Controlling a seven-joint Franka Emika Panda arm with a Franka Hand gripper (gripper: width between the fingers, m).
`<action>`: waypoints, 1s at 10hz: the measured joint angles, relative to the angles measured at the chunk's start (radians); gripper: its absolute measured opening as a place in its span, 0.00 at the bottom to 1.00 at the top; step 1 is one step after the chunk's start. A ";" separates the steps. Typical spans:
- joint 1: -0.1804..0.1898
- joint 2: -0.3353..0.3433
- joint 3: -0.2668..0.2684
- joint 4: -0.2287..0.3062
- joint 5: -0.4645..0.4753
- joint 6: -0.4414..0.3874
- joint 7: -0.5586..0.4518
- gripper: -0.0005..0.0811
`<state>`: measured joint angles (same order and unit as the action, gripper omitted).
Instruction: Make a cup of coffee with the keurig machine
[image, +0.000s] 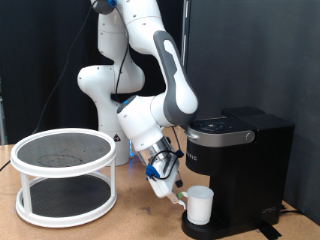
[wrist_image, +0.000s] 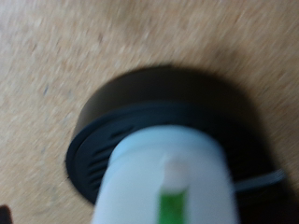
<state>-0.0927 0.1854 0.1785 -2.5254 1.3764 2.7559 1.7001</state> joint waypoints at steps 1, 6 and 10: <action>-0.012 -0.017 -0.015 -0.035 -0.051 -0.037 0.004 0.89; -0.078 -0.118 -0.060 -0.141 -0.068 -0.166 -0.101 0.91; -0.078 -0.196 -0.056 -0.146 -0.027 -0.255 -0.089 0.91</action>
<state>-0.1708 -0.0106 0.1229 -2.6711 1.3492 2.5010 1.6111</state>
